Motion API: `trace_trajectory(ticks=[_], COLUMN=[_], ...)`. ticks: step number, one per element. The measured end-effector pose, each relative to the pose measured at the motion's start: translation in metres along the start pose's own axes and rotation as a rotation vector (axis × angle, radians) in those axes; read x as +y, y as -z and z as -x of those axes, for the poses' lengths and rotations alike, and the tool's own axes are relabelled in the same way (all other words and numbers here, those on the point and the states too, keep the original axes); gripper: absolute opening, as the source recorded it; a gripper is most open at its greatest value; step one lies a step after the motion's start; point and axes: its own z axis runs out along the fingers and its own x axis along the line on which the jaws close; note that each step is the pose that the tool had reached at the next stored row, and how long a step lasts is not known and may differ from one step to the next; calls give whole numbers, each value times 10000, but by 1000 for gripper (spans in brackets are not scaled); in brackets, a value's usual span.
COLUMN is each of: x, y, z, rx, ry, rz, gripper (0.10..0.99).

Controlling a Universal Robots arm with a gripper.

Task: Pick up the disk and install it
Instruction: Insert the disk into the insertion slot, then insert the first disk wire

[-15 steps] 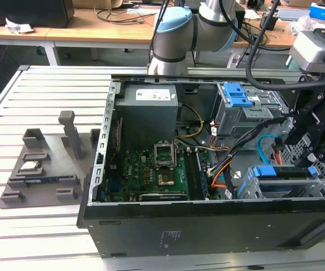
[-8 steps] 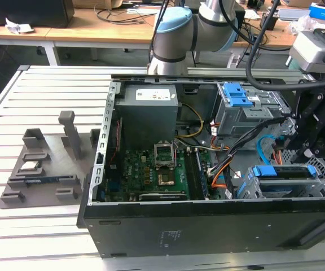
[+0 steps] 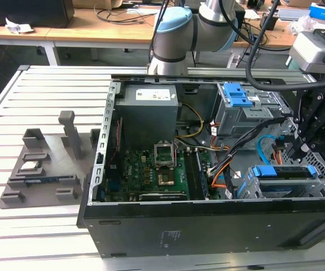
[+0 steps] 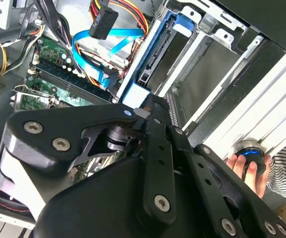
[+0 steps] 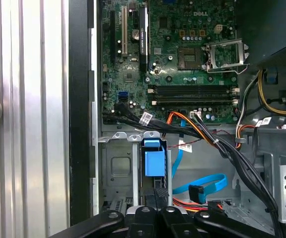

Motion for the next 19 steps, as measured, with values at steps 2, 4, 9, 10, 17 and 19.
trace_trajectory(ticks=[2,4,9,10,17,19], x=[0,0,-14,-27,-124,-136], y=[-1,-2,-2,-2,3,3], z=[0,0,7,18,83,102], rx=[0,1,0,-2,1,0], ry=[0,0,1,0,-1,-1], rz=[0,0,0,0,0,0], gripper=[106,106,106,106,106,106])
